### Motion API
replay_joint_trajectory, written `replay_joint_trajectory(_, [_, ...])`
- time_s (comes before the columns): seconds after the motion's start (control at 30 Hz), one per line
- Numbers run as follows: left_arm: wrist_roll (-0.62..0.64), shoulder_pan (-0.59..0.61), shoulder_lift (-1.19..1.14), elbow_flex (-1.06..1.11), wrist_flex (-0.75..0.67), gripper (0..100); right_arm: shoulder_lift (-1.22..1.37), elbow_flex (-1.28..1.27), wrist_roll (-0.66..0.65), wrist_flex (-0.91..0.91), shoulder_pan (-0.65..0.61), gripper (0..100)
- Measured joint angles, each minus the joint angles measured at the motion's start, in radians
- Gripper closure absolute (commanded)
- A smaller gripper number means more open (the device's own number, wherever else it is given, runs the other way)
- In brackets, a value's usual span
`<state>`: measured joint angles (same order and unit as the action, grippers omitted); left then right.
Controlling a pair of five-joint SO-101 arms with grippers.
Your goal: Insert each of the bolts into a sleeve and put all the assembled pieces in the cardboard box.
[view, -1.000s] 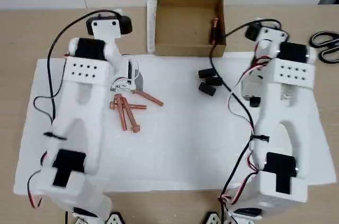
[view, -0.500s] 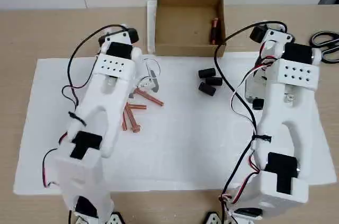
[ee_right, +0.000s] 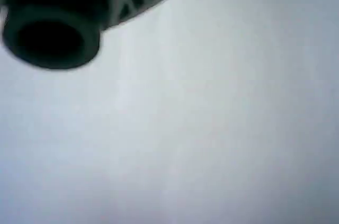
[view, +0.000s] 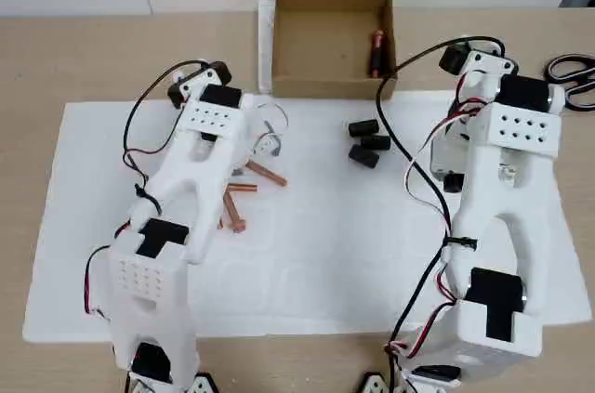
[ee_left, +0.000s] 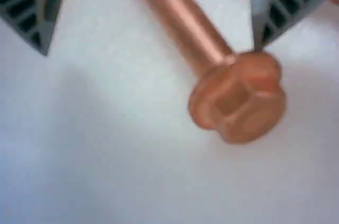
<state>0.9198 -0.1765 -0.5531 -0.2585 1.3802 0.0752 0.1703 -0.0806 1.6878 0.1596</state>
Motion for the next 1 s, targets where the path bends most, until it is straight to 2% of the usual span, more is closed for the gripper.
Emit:
replay_joint_trajectory(0.2, [0.078,0.000,0.000,0.000,-0.031,76,0.000,0.000,0.000,0.000,0.000,95.7])
replay_joint_trajectory(0.6, [0.089,0.000,0.000,0.000,-0.032,77,0.000,0.000,0.000,0.000,0.000,95.7])
replay_joint_trajectory(0.87, [0.089,0.000,0.000,0.000,-0.034,90,0.000,0.000,0.000,0.000,0.000,95.7])
replay_joint_trajectory(1.0, [0.094,0.000,-0.009,0.000,-0.064,90,0.000,0.000,0.000,0.000,0.000,95.7])
